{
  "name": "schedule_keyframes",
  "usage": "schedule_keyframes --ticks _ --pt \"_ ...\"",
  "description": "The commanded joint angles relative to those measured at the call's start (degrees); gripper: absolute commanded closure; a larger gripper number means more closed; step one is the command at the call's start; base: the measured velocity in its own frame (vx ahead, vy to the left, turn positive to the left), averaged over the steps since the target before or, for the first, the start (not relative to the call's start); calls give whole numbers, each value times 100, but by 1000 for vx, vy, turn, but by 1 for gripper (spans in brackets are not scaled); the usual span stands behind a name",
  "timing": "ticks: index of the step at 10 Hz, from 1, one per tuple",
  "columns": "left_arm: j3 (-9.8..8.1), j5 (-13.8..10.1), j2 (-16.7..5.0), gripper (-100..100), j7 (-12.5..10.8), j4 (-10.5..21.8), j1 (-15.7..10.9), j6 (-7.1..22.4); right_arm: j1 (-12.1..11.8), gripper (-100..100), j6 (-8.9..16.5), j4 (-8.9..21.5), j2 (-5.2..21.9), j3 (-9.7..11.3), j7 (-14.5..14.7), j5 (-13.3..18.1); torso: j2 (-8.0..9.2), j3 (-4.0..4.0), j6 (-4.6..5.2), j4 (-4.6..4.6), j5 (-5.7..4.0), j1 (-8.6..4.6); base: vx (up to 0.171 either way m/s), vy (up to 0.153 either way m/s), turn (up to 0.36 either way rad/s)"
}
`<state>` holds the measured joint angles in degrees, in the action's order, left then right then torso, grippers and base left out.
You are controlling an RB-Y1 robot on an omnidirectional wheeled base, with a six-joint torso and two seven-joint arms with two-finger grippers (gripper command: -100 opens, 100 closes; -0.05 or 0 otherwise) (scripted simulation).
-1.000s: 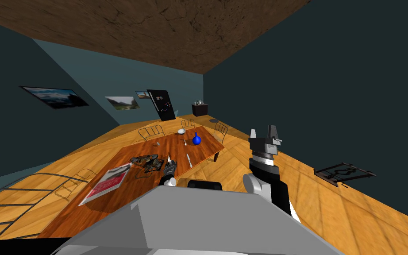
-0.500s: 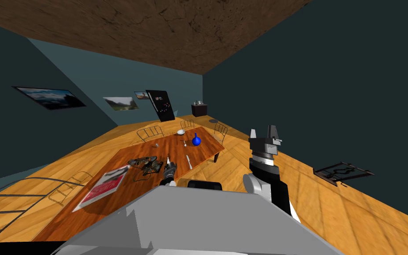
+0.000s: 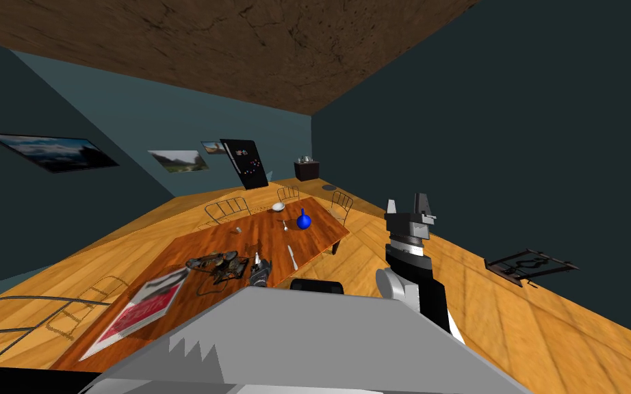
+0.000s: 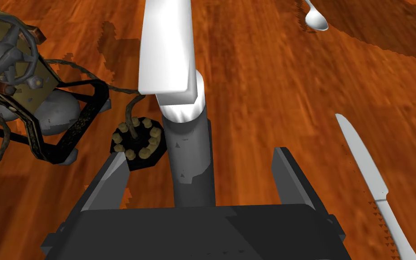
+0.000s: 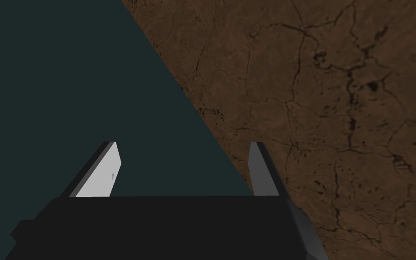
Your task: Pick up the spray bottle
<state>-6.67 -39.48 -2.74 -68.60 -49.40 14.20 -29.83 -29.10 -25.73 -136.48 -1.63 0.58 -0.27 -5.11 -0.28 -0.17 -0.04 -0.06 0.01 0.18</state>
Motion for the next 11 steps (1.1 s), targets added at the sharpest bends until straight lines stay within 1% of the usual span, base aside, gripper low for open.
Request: schedule_keyframes --ticks 1,3,4,5,6,7,8,9,11 --pt "-31 223 146 -100 -117 -174 286 -91 0 0 0 0 0 0 0 0 0 0 0 0 0 0 79 49 -38" --pt "-89 584 344 -100 -339 -435 717 -217 0 0 0 0 0 0 0 0 -4 -1 1 0 1 3 117 66 -68" --pt "-89 589 344 -100 -339 -435 724 -217 0 0 0 0 0 0 0 0 -12 -6 1 -2 1 6 87 44 -23" --pt "-118 772 443 -100 -449 -565 915 -280 0 0 0 0 0 0 0 0 -3 -2 0 -1 0 -2 78 37 -41" --pt "-118 772 443 -100 -449 -565 941 -280 0 0 0 0 0 0 0 0 1 1 1 1 -1 -5 59 28 -23" --pt "-146 955 542 -100 -560 -696 1133 -343 0 0 0 0 0 0 0 0 8 4 1 2 -2 -9 70 39 -43" --pt "-135 864 501 -100 -487 -606 1016 -326 0 0 0 0 0 0 0 0 7 4 1 2 -2 -7 36 22 -11" --pt "-138 880 510 100 -497 -627 1034 -328 1 0 0 0 0 0 0 0 16 9 1 4 -2 -11 6 4 1" --pt "-141 877 509 100 -498 -626 1033 -331 1 0 0 0 -1 1 0 0 27 15 5 6 -2 -19 0 0 0"
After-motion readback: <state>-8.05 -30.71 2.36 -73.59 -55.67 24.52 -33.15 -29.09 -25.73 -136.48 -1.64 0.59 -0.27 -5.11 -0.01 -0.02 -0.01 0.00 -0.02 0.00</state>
